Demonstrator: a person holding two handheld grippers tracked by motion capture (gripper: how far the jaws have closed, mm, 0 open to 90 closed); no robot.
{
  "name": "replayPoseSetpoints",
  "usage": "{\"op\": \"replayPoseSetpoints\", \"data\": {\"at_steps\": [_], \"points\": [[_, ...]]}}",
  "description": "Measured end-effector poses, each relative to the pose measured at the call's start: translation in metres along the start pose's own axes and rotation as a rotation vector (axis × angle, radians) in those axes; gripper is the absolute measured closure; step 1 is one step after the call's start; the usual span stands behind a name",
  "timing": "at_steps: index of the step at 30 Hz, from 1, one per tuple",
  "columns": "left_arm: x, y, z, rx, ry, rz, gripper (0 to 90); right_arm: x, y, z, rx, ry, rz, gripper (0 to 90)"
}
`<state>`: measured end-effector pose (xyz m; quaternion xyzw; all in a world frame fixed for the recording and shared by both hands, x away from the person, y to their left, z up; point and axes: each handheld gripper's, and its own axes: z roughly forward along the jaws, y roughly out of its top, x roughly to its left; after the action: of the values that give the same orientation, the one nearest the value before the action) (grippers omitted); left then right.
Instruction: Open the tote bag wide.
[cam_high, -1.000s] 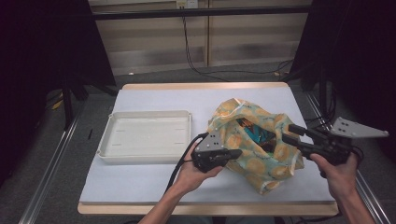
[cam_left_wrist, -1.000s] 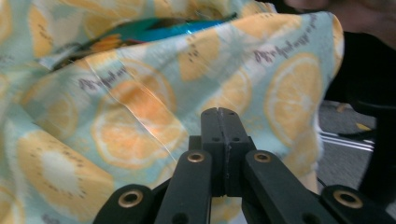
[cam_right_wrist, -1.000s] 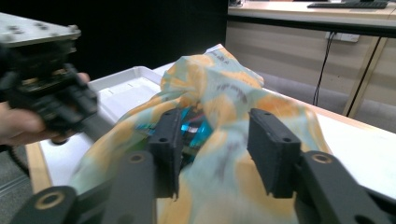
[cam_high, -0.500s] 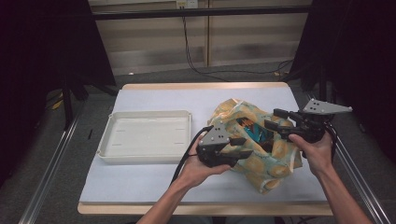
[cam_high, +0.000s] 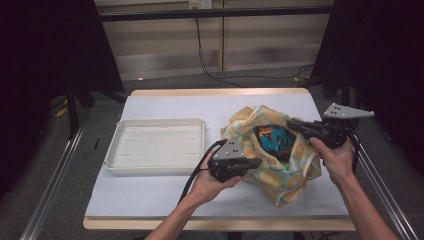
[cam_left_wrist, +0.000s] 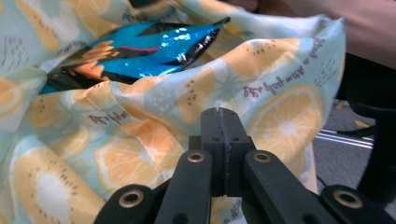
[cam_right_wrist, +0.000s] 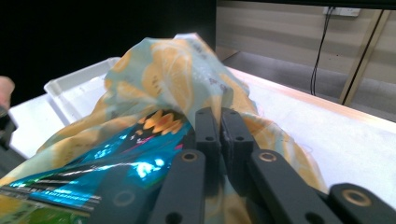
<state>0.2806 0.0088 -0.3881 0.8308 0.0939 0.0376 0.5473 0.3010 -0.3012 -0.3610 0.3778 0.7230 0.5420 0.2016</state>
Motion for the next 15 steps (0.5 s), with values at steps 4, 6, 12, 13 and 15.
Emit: {"op": "replayPoseSetpoints", "data": {"at_steps": [4,6,12,13,15], "points": [[-0.003,-0.002,-0.004,0.004,-0.022,-0.007,90.0,-0.007,0.001,-0.004,-0.01,-0.035,0.014,88.3],[-0.005,-0.006,-0.008,0.006,-0.043,-0.004,90.0,-0.014,0.001,-0.009,-0.023,-0.059,0.024,88.4],[-0.016,-0.024,-0.021,0.022,-0.074,-0.02,90.0,-0.028,-0.012,-0.014,-0.018,-0.106,0.046,85.9],[-0.016,-0.026,-0.022,0.021,-0.076,-0.028,90.0,-0.031,-0.02,-0.013,-0.007,-0.125,0.056,83.9],[-0.016,-0.028,-0.022,0.028,-0.073,-0.029,90.0,-0.035,-0.027,-0.012,-0.004,-0.132,0.063,83.1]]}}
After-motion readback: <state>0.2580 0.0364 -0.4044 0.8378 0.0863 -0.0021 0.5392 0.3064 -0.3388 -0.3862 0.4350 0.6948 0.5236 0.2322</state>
